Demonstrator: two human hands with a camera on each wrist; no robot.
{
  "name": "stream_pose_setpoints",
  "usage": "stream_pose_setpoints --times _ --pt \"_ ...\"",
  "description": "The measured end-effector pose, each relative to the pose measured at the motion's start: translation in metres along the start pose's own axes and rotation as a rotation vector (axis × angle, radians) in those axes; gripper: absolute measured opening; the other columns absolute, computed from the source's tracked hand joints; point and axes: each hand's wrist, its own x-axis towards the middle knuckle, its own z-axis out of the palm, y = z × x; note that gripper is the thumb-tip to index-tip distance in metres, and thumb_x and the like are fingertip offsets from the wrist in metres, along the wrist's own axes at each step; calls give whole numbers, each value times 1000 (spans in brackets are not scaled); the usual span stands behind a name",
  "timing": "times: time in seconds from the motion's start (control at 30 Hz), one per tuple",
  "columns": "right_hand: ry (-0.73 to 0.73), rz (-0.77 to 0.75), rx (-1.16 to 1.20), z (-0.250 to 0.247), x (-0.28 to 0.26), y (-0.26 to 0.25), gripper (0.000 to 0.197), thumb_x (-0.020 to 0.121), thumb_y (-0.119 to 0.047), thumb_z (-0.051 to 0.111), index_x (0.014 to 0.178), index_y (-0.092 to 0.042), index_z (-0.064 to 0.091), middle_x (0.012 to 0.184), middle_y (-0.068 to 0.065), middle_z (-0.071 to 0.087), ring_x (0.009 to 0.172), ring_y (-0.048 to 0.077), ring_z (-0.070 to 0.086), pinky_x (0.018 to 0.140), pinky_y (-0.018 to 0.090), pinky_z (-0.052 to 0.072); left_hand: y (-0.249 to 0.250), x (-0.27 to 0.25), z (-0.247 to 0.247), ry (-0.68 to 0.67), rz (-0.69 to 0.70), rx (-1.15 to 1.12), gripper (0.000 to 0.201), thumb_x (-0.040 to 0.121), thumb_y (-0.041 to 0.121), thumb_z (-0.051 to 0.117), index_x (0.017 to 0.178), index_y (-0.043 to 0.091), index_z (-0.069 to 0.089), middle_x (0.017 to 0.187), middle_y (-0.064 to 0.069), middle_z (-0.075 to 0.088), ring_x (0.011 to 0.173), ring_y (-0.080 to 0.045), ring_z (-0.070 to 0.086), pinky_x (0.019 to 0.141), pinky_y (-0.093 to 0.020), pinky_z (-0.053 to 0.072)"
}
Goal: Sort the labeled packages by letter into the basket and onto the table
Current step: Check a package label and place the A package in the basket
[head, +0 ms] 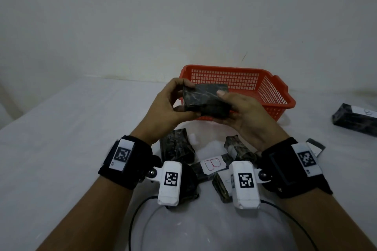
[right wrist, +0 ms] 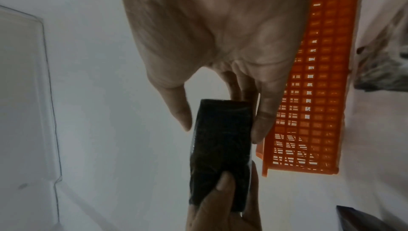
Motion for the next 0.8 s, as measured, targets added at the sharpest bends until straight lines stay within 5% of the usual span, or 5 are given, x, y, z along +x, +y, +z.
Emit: stream_pose_setpoints --times 0.1,0.2,0.33,0.8 --pt "36 -60 -24 -3 2 3 23 95 -11 70 115 -1 73 110 14 79 109 30 75 93 37 62 0 0 2 -27 -48 -16 86 77 3 84 147 24 39 143 1 52 129 -15 57 99 -37 56" --pt "56 -109 -74 -4 4 6 28 91 -6 72 119 1 71 109 15 79 107 30 76 98 40 59 -1 1 8 21 -154 2 69 89 26 75 150 22 43 137 -2 62 122 -19 65 96 -34 57" --pt "47 -86 -88 -3 4 7 32 89 -8 75 119 1 70 105 16 79 104 33 76 91 38 61 -3 1 11 116 -117 59 31 94 9 67 125 7 69 109 -8 77 101 -19 74 88 -29 59" --pt "10 -77 -194 -10 4 11 40 83 -8 82 121 -5 70 114 11 79 107 25 76 100 42 58 -2 0 5 93 -120 10 39 88 8 74 126 12 66 117 -8 73 107 -21 72 88 -34 61"
